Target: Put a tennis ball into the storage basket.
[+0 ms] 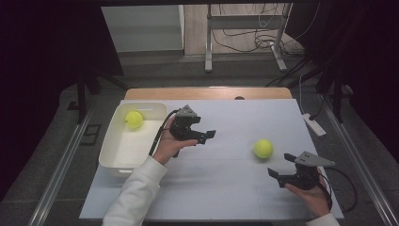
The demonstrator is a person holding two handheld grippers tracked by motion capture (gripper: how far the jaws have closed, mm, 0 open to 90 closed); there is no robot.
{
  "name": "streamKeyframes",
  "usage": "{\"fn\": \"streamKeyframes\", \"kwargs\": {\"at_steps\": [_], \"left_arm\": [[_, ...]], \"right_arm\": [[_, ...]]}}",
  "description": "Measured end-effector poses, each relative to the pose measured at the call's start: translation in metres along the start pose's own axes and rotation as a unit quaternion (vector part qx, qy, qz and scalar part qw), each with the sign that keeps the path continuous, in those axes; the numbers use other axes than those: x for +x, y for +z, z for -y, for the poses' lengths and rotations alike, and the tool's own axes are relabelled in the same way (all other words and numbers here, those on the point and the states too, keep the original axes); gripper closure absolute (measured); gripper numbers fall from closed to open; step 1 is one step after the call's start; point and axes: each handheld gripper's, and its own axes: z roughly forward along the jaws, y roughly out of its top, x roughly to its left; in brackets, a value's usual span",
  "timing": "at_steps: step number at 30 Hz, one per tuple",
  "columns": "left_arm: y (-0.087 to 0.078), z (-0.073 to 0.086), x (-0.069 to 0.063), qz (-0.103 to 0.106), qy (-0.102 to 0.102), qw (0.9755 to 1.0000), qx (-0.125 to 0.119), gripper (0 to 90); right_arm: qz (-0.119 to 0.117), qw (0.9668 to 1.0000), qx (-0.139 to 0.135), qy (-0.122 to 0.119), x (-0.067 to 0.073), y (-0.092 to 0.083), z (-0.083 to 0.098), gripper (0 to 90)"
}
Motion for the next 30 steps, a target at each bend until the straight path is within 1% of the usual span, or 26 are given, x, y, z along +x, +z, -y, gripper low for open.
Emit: {"fn": "streamKeyframes", "kwargs": {"at_steps": [11, 21, 30], "left_arm": [[0.009, -0.003, -0.005, 0.006, 0.002, 1.0, 0.003, 14.2], [0.024, -0.007, -0.013, 0.013, 0.007, 0.9998, 0.01, 14.1], [0.036, -0.01, -0.02, 0.023, 0.012, 0.9995, 0.016, 14.1]], "right_arm": [[0.001, 1.0, 0.0, -0.001, 0.0, 0.0, 0.0, 9.2], [0.003, 1.0, 0.001, 0.001, 0.0, -0.002, 0.001, 9.3], [0.002, 1.0, 0.002, 0.002, 0.0, -0.001, 0.001, 9.2]]}}
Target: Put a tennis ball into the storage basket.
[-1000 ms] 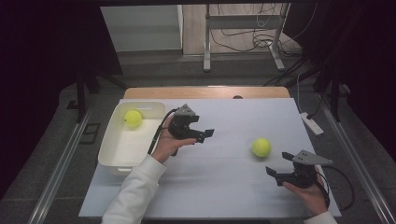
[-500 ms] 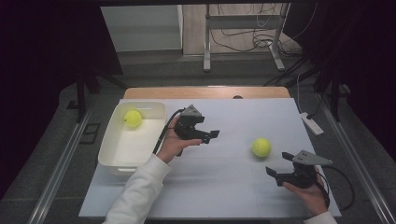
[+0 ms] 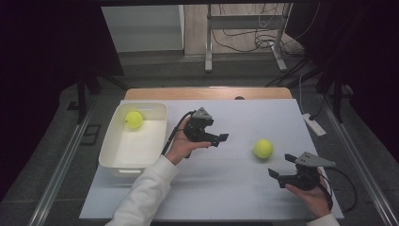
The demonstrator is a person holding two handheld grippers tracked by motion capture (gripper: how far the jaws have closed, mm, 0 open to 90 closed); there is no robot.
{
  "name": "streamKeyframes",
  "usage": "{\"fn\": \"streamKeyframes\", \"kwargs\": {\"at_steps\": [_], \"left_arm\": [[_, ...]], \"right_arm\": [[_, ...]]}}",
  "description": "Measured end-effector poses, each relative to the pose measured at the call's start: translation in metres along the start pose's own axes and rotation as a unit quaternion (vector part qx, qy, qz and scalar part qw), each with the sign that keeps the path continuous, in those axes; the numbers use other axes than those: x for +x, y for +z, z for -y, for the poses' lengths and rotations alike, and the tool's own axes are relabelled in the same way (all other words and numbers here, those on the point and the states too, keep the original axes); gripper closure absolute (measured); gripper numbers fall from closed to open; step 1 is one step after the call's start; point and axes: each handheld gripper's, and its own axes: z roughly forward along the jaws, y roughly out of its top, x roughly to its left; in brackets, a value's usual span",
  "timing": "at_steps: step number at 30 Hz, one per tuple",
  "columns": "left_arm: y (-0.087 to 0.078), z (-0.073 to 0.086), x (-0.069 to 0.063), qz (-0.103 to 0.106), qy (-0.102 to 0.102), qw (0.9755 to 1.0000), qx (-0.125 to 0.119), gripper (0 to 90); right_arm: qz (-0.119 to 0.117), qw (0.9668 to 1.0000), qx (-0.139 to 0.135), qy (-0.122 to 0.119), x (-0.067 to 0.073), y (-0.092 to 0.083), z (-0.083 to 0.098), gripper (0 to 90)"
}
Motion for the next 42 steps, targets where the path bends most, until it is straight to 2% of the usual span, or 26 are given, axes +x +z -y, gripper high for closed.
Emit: {"fn": "streamKeyframes", "kwargs": {"at_steps": [38, 42], "left_arm": [[0.029, -0.005, -0.011, 0.024, 0.007, 0.9996, 0.015, 14.0], [0.033, -0.007, -0.015, 0.027, 0.011, 0.9994, 0.019, 14.0]], "right_arm": [[0.008, 1.0, 0.0, 0.006, -0.001, -0.005, 0.003, 9.2], [0.009, 0.9999, -0.003, 0.007, -0.001, -0.008, 0.004, 9.2]]}}
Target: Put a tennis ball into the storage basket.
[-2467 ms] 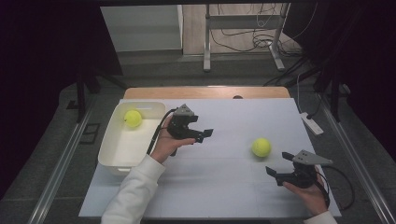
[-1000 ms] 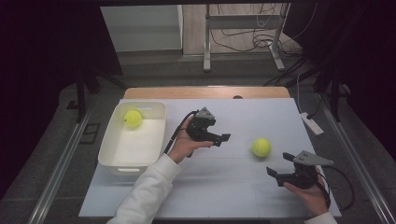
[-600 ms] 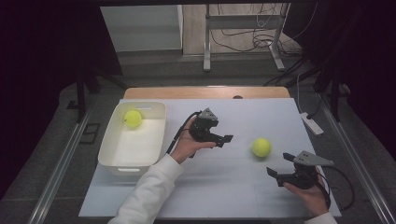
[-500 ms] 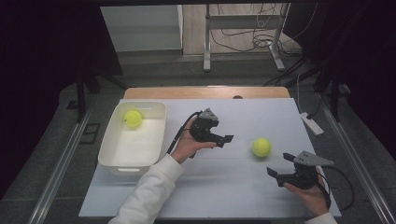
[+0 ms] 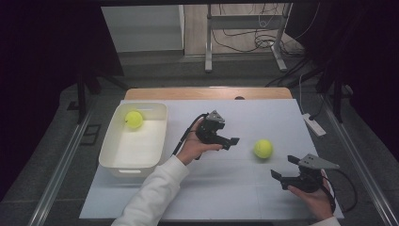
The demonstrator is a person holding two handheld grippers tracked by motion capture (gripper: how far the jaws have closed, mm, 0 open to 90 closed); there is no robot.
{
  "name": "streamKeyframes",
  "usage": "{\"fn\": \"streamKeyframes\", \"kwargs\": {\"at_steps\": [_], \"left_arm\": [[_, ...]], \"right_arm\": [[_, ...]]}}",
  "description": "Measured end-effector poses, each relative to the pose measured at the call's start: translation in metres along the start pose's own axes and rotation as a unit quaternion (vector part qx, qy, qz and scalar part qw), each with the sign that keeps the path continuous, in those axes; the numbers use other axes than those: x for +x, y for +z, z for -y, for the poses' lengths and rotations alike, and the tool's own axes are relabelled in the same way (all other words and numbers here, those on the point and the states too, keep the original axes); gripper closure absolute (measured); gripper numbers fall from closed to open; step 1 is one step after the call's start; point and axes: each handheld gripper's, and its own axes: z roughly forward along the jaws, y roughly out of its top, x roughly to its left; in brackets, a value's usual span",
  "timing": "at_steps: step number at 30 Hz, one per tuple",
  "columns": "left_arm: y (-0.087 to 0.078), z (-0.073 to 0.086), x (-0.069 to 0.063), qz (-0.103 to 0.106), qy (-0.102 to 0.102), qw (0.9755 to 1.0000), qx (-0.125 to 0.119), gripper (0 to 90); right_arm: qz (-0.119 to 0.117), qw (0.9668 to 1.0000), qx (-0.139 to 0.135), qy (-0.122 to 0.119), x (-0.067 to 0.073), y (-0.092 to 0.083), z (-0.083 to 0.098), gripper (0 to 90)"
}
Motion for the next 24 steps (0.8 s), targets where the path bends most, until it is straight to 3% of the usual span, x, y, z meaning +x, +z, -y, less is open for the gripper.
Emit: {"fn": "streamKeyframes", "kwargs": {"at_steps": [24], "left_arm": [[0.034, -0.004, -0.014, 0.02, 0.009, 0.9995, 0.022, 14.1]], "right_arm": [[0.004, 1.0, -0.002, 0.005, -0.001, -0.006, 0.002, 9.2]]}}
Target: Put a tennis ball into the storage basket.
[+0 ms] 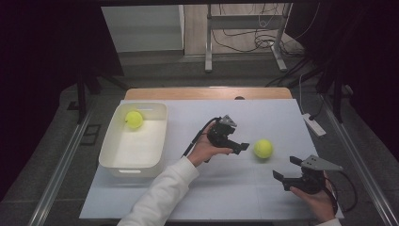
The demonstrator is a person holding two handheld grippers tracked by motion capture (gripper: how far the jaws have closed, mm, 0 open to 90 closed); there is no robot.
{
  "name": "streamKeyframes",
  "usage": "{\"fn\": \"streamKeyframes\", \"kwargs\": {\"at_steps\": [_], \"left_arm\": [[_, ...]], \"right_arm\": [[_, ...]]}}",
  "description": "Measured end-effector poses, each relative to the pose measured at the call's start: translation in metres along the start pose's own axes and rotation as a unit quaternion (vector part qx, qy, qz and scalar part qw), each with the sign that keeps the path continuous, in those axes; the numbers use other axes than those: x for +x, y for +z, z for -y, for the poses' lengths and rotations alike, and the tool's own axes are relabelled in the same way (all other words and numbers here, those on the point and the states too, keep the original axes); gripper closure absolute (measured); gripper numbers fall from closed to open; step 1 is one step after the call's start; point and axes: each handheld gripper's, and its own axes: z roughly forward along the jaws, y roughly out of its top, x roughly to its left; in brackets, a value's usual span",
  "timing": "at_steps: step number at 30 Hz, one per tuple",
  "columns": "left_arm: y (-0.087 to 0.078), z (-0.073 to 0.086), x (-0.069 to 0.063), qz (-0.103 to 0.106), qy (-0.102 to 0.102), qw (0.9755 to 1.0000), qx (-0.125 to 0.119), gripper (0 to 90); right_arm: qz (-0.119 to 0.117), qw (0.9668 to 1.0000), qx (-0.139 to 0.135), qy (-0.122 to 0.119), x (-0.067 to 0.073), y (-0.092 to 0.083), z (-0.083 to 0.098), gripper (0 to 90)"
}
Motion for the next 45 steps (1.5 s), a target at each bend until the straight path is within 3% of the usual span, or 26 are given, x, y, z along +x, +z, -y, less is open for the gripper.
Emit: {"fn": "streamKeyframes", "kwargs": {"at_steps": [45], "left_arm": [[0.043, -0.005, -0.008, 0.029, 0.001, 0.9994, 0.019, 14.2]], "right_arm": [[0.0, 1.0, 0.002, 0.007, -0.002, -0.002, 0.004, 9.1]]}}
